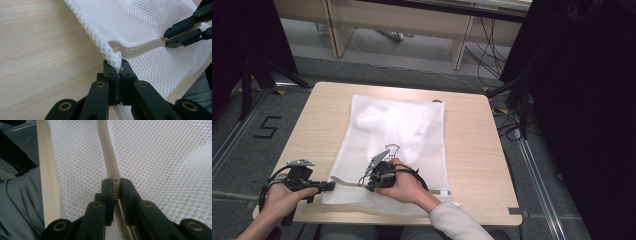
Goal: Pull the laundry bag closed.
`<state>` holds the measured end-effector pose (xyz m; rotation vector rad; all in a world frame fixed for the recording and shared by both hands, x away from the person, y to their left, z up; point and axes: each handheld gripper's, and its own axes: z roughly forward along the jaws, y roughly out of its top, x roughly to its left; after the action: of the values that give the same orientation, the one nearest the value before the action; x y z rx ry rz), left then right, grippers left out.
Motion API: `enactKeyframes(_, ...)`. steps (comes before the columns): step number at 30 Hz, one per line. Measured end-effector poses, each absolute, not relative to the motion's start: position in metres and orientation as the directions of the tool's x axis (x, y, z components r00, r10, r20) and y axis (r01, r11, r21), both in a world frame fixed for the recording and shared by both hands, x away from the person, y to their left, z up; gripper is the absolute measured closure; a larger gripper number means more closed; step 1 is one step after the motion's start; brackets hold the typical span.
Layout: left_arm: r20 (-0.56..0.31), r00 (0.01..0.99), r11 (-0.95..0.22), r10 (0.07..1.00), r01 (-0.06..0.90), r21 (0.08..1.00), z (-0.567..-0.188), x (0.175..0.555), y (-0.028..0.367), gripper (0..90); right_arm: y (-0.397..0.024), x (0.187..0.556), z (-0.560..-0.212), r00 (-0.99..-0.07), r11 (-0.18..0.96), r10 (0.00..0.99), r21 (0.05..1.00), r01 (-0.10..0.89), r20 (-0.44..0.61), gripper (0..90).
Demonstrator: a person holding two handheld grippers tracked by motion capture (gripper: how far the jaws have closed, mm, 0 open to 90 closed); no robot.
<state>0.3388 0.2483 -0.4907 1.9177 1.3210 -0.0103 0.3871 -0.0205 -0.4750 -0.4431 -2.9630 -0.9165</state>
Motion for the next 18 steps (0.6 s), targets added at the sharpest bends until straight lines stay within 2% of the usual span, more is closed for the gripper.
enactKeyframes(18, -0.416, 0.450, -0.135, 0.790, 0.791, 0.597, -0.4915, 0.3386, 0.2480, 86.1, -0.0273, 0.3870, -0.4737, -0.957, 0.799, 0.273, 0.532, 0.281, 0.096, 82.6)
